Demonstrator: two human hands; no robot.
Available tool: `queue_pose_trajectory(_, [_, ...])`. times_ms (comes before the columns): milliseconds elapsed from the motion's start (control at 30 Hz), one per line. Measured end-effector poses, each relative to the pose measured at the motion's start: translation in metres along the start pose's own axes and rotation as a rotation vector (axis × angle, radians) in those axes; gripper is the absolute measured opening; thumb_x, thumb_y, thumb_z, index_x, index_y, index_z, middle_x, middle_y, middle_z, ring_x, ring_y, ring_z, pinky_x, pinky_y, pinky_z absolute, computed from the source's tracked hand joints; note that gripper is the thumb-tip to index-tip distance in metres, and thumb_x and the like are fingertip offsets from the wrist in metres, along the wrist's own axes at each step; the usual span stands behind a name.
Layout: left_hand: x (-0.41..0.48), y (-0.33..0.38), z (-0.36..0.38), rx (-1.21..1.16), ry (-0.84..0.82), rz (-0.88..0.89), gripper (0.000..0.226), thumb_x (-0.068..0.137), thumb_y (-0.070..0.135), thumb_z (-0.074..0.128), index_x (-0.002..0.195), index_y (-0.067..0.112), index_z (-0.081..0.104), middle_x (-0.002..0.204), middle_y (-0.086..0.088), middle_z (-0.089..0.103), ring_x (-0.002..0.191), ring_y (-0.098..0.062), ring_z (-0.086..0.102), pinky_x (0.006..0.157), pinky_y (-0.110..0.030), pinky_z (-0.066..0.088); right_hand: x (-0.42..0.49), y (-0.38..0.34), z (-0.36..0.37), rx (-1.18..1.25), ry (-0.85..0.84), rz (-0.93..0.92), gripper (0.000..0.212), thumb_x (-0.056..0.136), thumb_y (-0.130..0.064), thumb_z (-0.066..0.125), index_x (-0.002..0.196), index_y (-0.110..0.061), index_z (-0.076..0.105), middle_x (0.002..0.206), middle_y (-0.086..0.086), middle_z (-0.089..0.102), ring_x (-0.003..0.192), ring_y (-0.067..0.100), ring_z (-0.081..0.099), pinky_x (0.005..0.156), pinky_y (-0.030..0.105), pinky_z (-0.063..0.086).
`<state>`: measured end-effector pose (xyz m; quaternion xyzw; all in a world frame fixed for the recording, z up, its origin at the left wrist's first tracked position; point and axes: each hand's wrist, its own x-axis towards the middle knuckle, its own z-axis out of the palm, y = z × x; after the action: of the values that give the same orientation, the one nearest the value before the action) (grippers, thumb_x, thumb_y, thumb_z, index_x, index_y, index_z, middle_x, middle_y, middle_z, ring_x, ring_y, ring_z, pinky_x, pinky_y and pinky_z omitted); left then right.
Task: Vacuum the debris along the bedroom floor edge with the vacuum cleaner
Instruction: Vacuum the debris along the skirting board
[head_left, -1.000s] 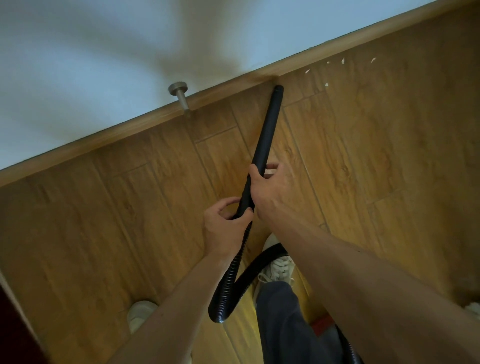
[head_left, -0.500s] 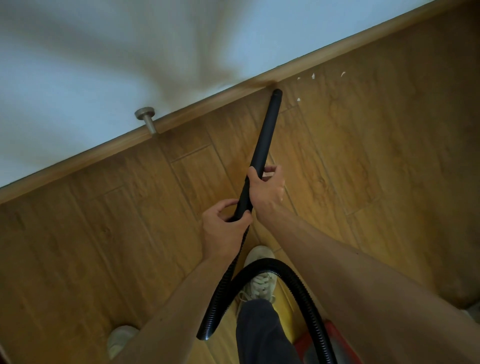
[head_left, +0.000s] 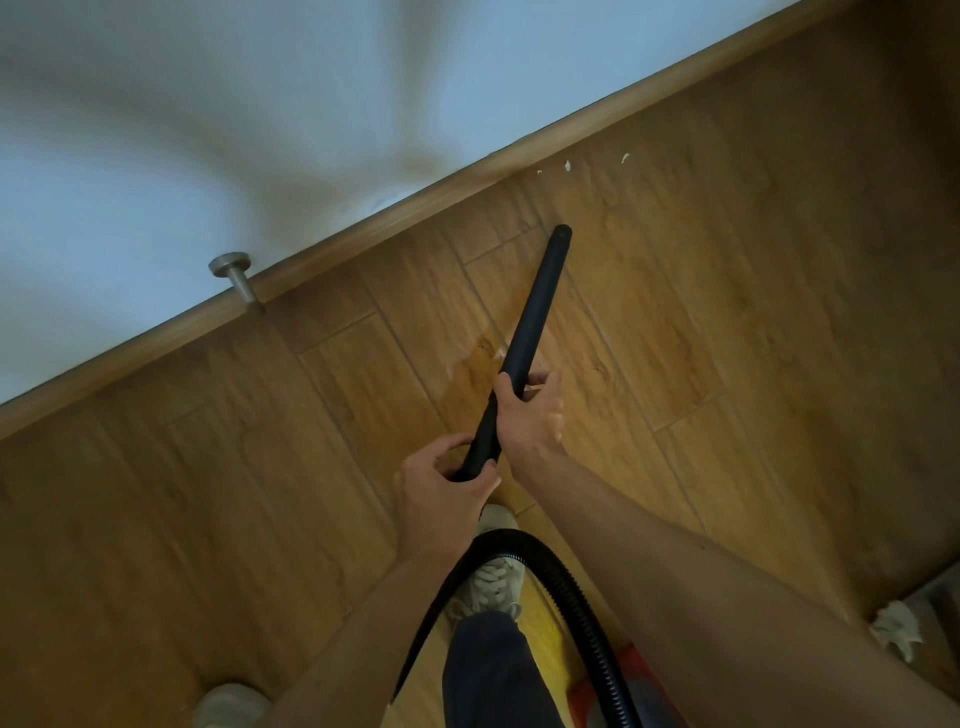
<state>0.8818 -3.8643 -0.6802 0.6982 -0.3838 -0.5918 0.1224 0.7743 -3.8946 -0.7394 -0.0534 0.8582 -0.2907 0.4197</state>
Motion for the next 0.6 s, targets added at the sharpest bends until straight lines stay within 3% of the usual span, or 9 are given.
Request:
queue_pose_trajectory(233, [0.01,0.003,-0.01,-0.052,0.078,-0.003,0.025,0.078,0.012,0.08,0.092,0.031,0.07,0.062,-0.006,0.072,0.052,-0.013,0.063,0.049,-0.023,0.052,0.001,-0.014,0.024,-0.023,-0.062,-0.062,0.027,0.091,-0.03,0.066,0.099,-0.017,0.043,0.082,0.0,0.059,0.075,0.022,0.065,0.063,0.038,0.055])
queue_pose_trajectory(367, [0.02,0.009,-0.006,-0.084,0.104,-0.012,0.024,0.078,0.013,0.081,0.099,0.021,0.073,0.062,-0.005,0.073,0.051,-0.014,0.064,0.048,-0.023,0.053,0.01,-0.025,0.03,-0.037,-0.076,-0.104,0.028,0.092,-0.03,0.065,0.104,-0.015,0.045,0.084,-0.001,0.059,0.071,0.018,0.063,0.054,0.029,0.049])
queue_pose_trajectory(500, [0.027,0.017,0.003,-0.093,0.111,-0.012,0.026,0.078,0.014,0.081,0.102,0.019,0.073,0.06,-0.004,0.072,0.046,-0.01,0.062,0.044,-0.021,0.046,0.021,-0.036,0.025,-0.04,-0.109,-0.12,0.03,0.092,-0.031,0.065,0.105,-0.012,0.046,0.083,0.0,0.06,0.069,0.018,0.063,0.06,0.037,0.054])
queue_pose_trajectory(600, [0.032,0.026,0.011,-0.093,0.108,-0.014,0.026,0.078,0.015,0.08,0.103,0.02,0.073,0.056,-0.004,0.07,0.043,-0.008,0.058,0.041,-0.02,0.043,0.028,-0.043,0.019,-0.021,-0.109,-0.113,0.028,0.091,-0.03,0.065,0.103,-0.014,0.045,0.081,0.0,0.061,0.066,0.017,0.063,0.057,0.034,0.053])
